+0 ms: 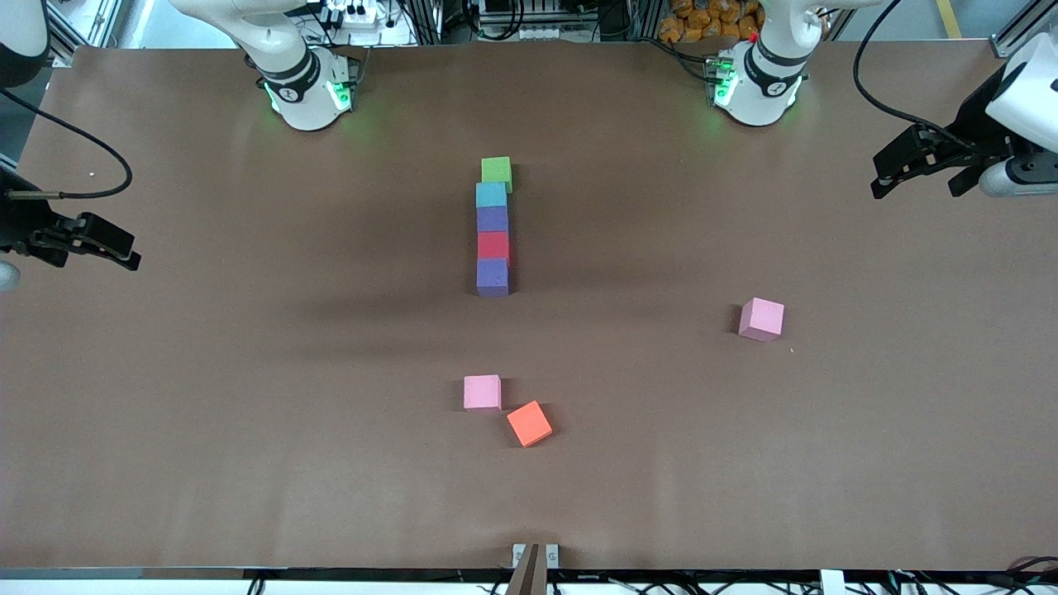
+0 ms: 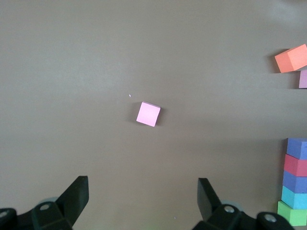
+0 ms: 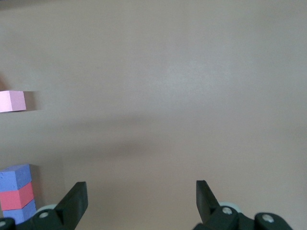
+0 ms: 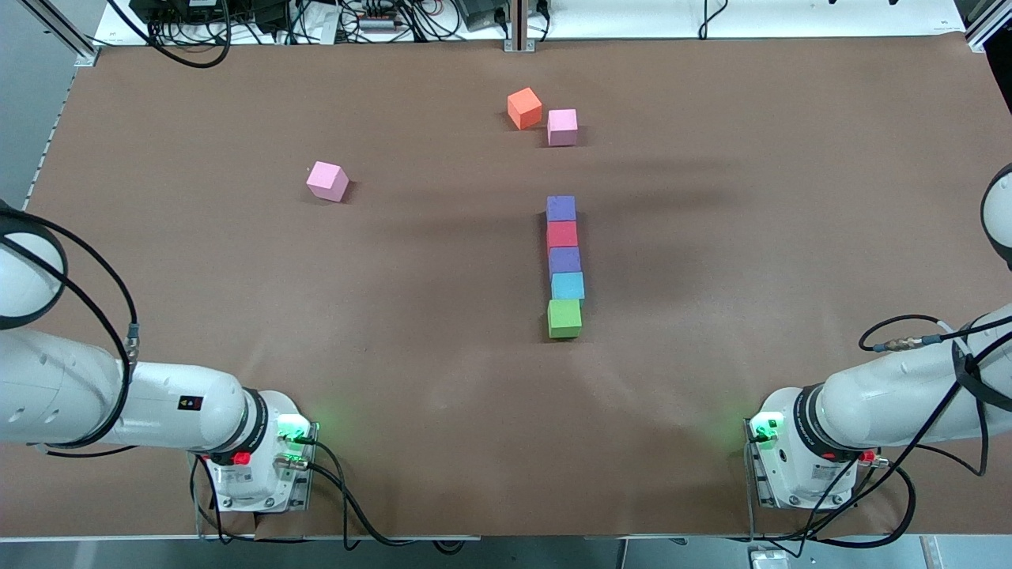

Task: Arrange blocks into number 1

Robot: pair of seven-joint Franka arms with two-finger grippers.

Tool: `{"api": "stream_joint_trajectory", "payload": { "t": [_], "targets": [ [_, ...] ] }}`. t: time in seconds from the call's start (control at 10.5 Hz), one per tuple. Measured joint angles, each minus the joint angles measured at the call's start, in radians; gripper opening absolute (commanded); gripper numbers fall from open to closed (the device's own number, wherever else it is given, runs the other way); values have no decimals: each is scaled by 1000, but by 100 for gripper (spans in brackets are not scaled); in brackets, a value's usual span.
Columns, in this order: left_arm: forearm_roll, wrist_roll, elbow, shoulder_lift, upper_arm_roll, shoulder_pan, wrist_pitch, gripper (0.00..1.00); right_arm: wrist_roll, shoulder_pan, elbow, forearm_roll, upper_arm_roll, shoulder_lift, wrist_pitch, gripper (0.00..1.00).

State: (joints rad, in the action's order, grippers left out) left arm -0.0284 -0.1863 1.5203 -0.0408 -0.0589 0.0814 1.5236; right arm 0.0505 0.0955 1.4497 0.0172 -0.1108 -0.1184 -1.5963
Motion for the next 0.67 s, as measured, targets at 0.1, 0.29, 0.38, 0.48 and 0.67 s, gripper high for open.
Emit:
{"api": "stream_joint_trajectory", "payload": {
  "t": [0.1, 0.29, 0.38, 0.48, 0.67],
  "targets": [
    [0, 0, 0, 0, 0, 0, 0, 100, 0, -2, 0, 0, 0, 0, 0, 100],
    [0, 0, 0, 0, 0, 0, 0, 100, 0, -8, 0, 0, 0, -1, 0, 100],
    [0, 0, 0, 0, 0, 0, 0, 100, -1, -11, 0, 0, 0, -1, 0, 100],
    [0, 0, 0, 0, 0, 0, 0, 100, -4, -13, 0, 0, 0, -1, 0, 100],
    [0, 0, 0, 1, 0, 0, 0, 100, -18, -19, 0, 0, 0, -1, 0, 100]
  ]
}}
